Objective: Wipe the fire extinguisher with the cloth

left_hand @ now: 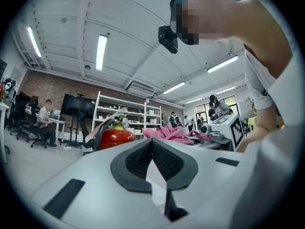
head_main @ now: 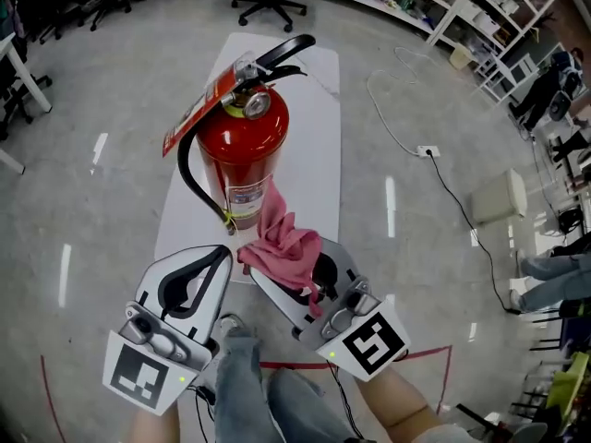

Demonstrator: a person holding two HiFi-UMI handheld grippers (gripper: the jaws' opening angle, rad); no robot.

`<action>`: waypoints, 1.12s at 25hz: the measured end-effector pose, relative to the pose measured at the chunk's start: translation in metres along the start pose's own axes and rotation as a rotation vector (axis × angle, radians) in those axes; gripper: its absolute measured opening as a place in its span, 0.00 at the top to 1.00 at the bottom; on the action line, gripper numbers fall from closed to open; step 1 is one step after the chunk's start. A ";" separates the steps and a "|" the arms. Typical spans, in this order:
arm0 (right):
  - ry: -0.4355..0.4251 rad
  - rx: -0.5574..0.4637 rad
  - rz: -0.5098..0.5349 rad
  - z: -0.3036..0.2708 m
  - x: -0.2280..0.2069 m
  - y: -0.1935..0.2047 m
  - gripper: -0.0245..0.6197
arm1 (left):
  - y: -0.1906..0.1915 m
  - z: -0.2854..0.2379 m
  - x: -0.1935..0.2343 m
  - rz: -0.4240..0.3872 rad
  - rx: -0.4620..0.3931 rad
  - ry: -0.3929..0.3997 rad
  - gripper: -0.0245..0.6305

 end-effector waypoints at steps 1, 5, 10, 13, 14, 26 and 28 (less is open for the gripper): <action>-0.003 0.006 -0.020 0.009 0.004 -0.016 0.71 | -0.017 0.007 -0.006 0.023 0.000 -0.002 0.95; -0.025 0.023 -0.060 0.050 0.025 -0.084 0.71 | -0.091 0.035 -0.038 0.087 -0.014 0.004 0.95; -0.057 0.024 -0.073 0.110 0.059 -0.158 0.71 | -0.166 0.072 -0.095 0.023 0.020 -0.013 0.95; -0.063 -0.005 -0.052 0.141 0.074 -0.199 0.71 | -0.203 0.090 -0.126 0.002 0.024 -0.028 0.95; -0.064 -0.013 -0.051 0.150 0.078 -0.211 0.71 | -0.214 0.096 -0.135 -0.011 0.023 -0.035 0.95; -0.099 -0.031 -0.005 0.202 0.137 -0.264 0.71 | -0.262 0.155 -0.196 -0.078 0.009 -0.080 0.95; -0.095 -0.026 0.000 0.204 0.142 -0.269 0.71 | -0.269 0.157 -0.200 -0.072 -0.003 -0.066 0.95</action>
Point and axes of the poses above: the fingertips, and each gripper's own axes: z backward along the fingers, x to its left, y out of its underside, the point moved 1 cm from there along z, backward along the fingers, and after that the axes turned 7 degrees about x, right-handed, at the moved point
